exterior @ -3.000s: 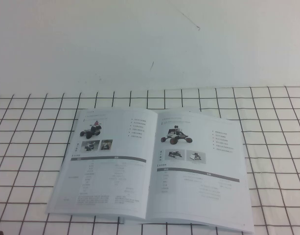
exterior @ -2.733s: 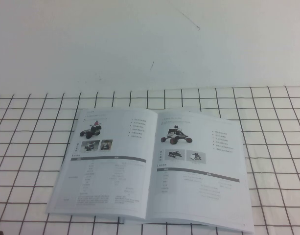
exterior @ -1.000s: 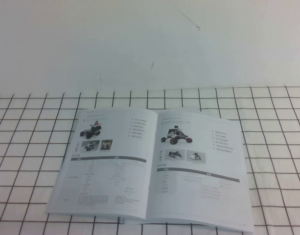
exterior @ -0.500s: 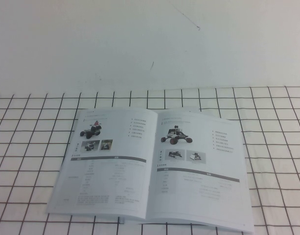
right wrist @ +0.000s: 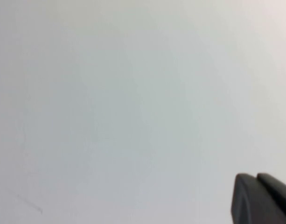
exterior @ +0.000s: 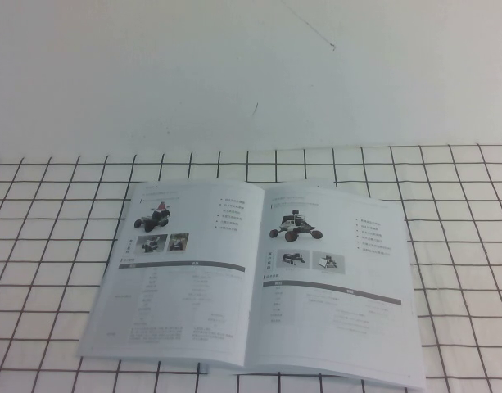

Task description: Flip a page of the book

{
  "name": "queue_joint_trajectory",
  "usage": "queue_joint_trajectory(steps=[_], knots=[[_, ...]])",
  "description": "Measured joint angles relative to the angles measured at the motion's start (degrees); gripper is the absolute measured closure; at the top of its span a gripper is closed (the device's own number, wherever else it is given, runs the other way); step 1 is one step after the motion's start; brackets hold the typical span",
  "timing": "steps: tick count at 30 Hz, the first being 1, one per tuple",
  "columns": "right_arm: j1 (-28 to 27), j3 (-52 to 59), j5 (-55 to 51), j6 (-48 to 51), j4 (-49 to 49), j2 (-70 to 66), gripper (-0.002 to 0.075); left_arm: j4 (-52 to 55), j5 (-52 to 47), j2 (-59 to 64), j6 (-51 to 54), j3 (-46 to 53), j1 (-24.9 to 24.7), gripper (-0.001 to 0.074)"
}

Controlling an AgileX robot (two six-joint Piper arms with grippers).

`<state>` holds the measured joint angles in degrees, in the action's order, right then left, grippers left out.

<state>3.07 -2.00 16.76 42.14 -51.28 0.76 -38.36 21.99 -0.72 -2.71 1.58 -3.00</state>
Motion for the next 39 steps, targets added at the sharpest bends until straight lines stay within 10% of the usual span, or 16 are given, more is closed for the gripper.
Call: queue_joint_trajectory(steps=[11,19,29,39], knots=[[0.0,-23.4,0.0,-14.0,30.5,0.0,0.0728,17.8,-3.7,0.0,-2.6,-18.9,0.0,0.0737],[0.0,-38.1,-10.2,-25.7,48.0,-5.3,0.0728,25.6,-26.1,4.3,-1.7,-38.0,0.0,0.0737],[0.0,-44.1,-42.8,-26.8,48.3,-27.0,0.0728,27.6,-59.5,18.7,4.5,-46.6,0.0,0.0737],[0.3,-43.7,-46.9,-27.0,33.4,-37.6,0.0728,23.3,-75.3,26.5,4.5,-46.6,0.0,0.0737]])
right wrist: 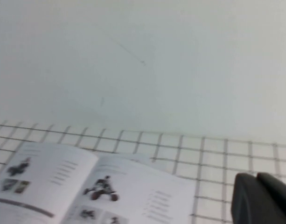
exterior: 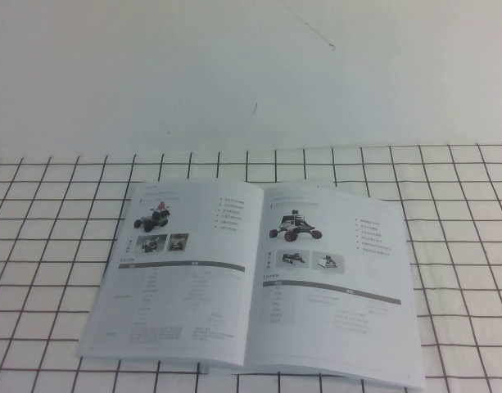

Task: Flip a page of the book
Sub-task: Open the closed book

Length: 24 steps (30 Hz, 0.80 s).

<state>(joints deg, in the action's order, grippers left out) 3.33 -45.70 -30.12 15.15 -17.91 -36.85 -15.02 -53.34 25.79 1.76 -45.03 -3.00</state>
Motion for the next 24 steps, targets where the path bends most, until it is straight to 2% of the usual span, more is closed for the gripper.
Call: queue_joint_trajectory(steps=[5,10,13,18,24], knots=[[0.2,2.1,-1.7,1.5,-13.0,-7.1,0.0728,-3.6,0.0,2.2,0.6,0.0,0.0,0.0737],[0.2,2.2,-8.2,16.5,-22.1,-14.3,0.0728,-8.2,1.9,7.9,4.1,0.0,0.0,0.0737],[0.2,2.2,-11.5,25.6,-27.0,-17.4,0.0728,-12.7,3.3,13.0,10.1,0.0,0.0,0.0737],[0.2,2.2,-15.9,31.5,-31.8,-21.0,0.0728,-23.7,3.4,24.0,22.0,0.0,0.0,0.0737],[0.2,2.2,-19.6,42.9,-42.6,-22.6,0.0728,-38.2,2.3,36.1,34.9,-0.1,0.0,0.0737]])
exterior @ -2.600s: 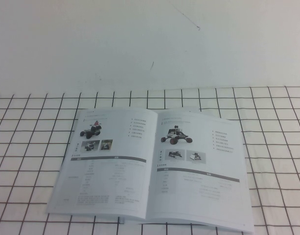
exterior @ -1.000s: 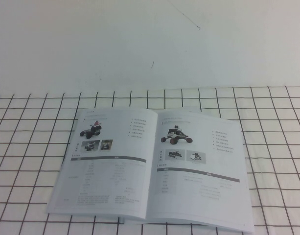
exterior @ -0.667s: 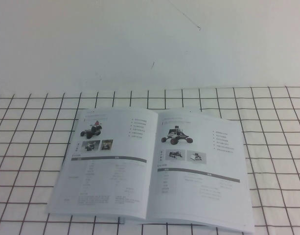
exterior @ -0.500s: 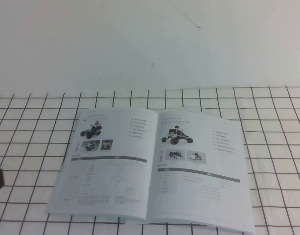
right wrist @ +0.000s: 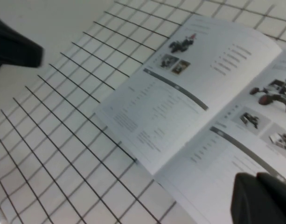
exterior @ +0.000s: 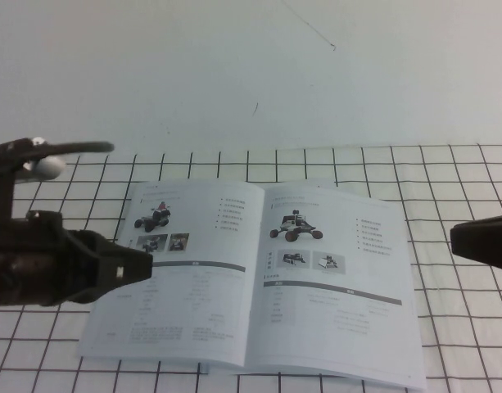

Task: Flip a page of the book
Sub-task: Open the closed book

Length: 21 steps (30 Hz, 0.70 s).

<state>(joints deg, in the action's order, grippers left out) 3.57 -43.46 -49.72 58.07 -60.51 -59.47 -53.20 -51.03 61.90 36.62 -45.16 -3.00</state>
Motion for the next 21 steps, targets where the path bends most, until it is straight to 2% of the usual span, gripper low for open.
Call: queue_joint_trajectory(steps=[4,10,12,16,19,21], knots=[[0.1,0.0,-0.4,1.1,-2.6,-1.9,0.0728,-2.2,1.6,7.7,1.7,-1.0,-1.3,0.0737],[0.1,0.0,-1.1,0.4,-0.4,-8.4,0.0704,-2.6,8.4,15.9,2.9,-3.7,-10.0,0.0737],[0.1,0.0,-0.7,0.2,0.9,-10.5,0.0662,-2.6,10.4,18.9,2.9,-4.9,-13.2,0.0737],[0.1,0.0,1.1,-1.1,2.0,-14.1,0.0516,-0.5,13.2,24.9,2.3,-8.0,-18.2,0.0737],[0.1,0.0,1.4,-1.7,2.2,-17.1,0.0382,1.8,14.0,29.4,0.4,-9.9,-19.8,0.0737],[0.1,0.0,1.7,-1.4,2.2,-19.2,0.0333,2.3,14.2,32.2,-0.5,-10.8,-20.1,0.0737]])
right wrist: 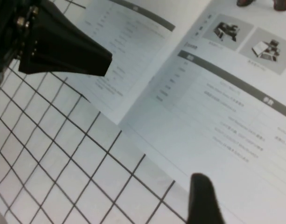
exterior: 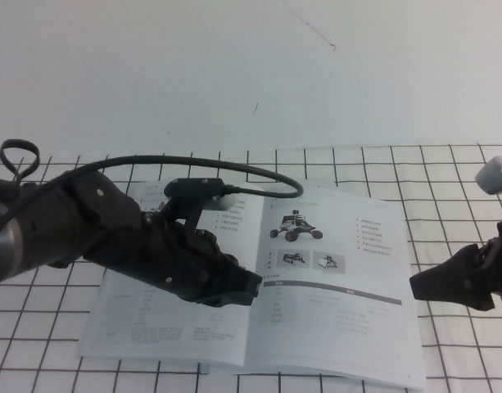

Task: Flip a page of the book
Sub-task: Open the closed book

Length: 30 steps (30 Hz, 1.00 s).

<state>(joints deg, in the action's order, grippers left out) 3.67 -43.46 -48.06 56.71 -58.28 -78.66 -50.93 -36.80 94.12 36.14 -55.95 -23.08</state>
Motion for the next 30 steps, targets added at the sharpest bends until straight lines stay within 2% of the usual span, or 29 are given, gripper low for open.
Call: queue_joint_trajectory(steps=[9,13,19,30], knots=[[0.0,0.0,7.2,2.1,-0.3,-9.6,0.0293,4.3,2.2,8.8,-4.1,-2.3,-0.1,0.0737],[0.0,0.0,8.8,6.4,-5.1,-13.3,0.0293,6.2,3.1,11.4,-6.1,-2.4,-0.1,0.0737],[0.0,0.0,9.9,12.7,-11.8,-18.1,0.0293,6.4,2.6,12.9,-7.0,-3.0,0.0,0.0737],[0.0,0.0,13.6,16.0,-14.3,-24.1,0.0293,6.0,2.4,13.0,-7.0,-3.0,0.3,0.0737]])
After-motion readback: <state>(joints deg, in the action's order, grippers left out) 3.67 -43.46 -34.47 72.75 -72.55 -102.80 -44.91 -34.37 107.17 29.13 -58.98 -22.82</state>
